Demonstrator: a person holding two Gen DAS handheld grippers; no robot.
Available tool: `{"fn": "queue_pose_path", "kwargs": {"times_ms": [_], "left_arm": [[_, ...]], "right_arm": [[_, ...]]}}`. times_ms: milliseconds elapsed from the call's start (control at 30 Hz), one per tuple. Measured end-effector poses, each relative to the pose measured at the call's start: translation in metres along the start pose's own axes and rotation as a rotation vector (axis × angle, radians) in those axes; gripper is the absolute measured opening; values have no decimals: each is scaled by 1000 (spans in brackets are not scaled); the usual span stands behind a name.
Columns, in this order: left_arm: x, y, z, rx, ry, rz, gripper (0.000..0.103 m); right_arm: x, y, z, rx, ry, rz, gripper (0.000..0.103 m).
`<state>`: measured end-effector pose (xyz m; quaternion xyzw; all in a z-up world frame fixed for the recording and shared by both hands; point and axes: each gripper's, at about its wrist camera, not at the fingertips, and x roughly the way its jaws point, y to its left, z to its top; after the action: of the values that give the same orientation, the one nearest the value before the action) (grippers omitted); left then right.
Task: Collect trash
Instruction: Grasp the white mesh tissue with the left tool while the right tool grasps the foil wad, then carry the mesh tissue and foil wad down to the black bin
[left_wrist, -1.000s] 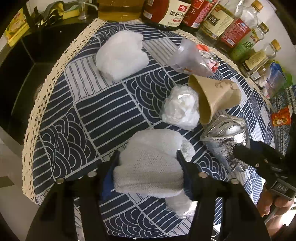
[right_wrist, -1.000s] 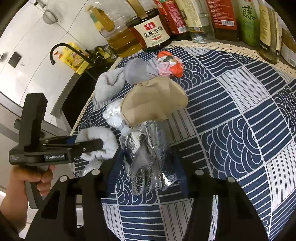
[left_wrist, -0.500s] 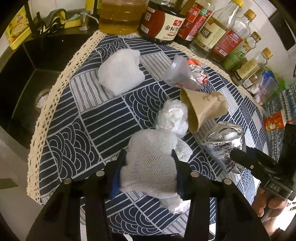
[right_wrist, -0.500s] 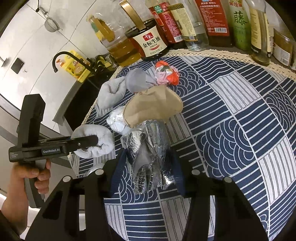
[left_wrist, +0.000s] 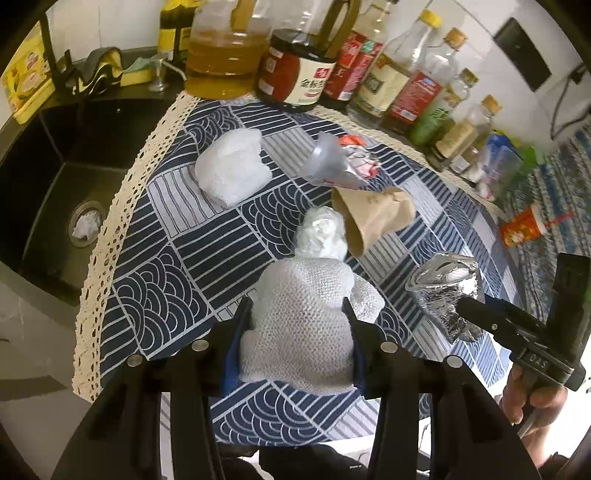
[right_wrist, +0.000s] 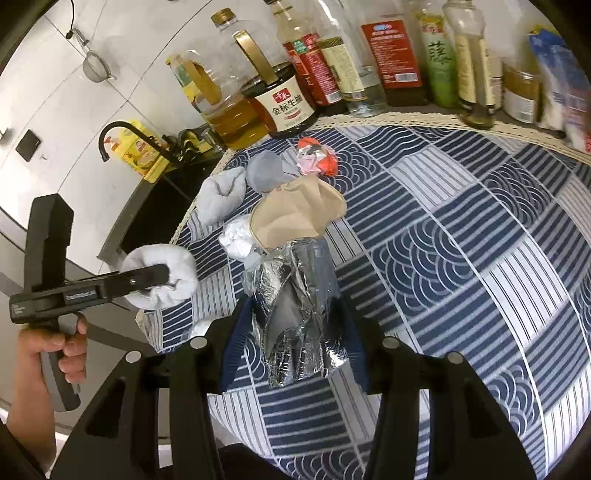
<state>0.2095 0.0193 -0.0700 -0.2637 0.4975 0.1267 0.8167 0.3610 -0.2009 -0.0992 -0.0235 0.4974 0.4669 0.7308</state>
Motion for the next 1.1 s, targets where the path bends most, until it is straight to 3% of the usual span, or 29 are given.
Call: {"fn": "queue_pose_path", "kwargs": {"times_ms": [400,600,1100], "left_arm": [[-35,17,-25,92,-28,-117,44],[-45,26,-40,128,-23,-161,44],[-62,62,-84,180,15,-225,44]], "right_arm": [[-37,47,-54,68,-74,-128,48],[-47,78,-76,88,-102,-153,48],[-21,145,-128,120,-75,-163,48]]}}
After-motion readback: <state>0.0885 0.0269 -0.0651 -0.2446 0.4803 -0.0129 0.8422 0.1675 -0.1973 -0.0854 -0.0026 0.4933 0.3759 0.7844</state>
